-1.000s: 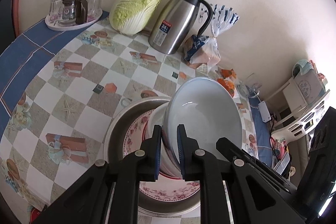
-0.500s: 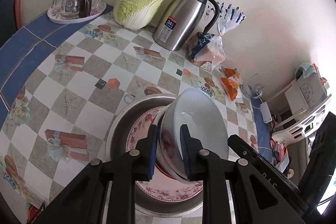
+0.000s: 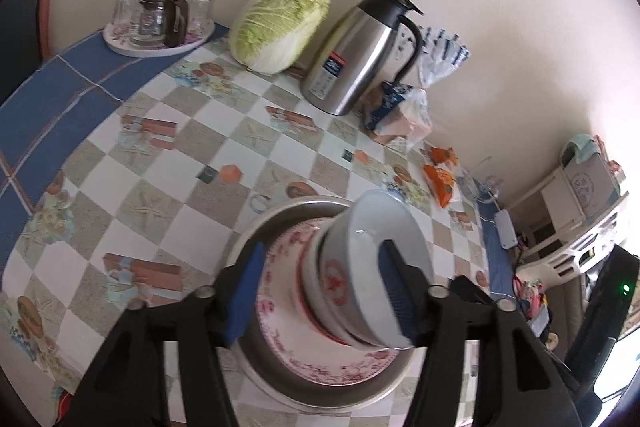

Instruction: Organize plates and bowls

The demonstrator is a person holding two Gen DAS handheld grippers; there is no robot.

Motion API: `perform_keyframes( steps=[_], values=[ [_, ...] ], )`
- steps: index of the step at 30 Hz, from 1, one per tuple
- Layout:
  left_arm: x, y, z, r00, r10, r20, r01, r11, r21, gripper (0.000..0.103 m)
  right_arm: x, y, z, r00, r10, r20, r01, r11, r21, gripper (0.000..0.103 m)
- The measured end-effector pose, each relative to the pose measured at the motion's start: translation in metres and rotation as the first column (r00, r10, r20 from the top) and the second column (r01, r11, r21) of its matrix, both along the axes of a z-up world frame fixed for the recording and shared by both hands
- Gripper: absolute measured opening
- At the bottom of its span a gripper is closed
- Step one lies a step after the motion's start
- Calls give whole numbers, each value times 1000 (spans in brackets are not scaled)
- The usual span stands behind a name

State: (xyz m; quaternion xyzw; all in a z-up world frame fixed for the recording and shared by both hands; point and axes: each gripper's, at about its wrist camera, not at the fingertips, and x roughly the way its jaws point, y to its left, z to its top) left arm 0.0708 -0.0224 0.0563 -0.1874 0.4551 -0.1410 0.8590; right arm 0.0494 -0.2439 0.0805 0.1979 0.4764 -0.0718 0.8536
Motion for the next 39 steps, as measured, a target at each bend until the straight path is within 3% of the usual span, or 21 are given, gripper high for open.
perform_keyframes(
  steps=[6,7,11,14,16,25,39],
  values=[
    [-9,10,-2,999,21,26,-23,996,87,92,-18,-8,1,1000,-16,17,16,1000,-6,75],
    [-11,10,-2,999,19,31,-23,994,110,93,-21,-8,-1,1000,-19,16,19,1000,-4,81],
    [-19,11,-7,999,3,42,-12,977,214,98,-31,-7,-12,1000,-11,-10,10,1000,-22,88],
    [-23,17,-15,1000,-1,26,-5,974,225,98,-36,-4,-18,1000,-1,-27,0,1000,-30,93],
    [-25,21,-20,1000,-5,18,1,976,217,98,-39,-3,-21,1000,6,-30,-6,999,-31,102],
    [-26,27,-33,999,-37,8,33,960,278,98,-47,7,-24,999,38,-36,-40,997,-64,103],
    [-33,8,-38,992,-119,51,85,898,432,98,-48,10,-33,995,61,-79,-67,994,-82,103]
  ],
)
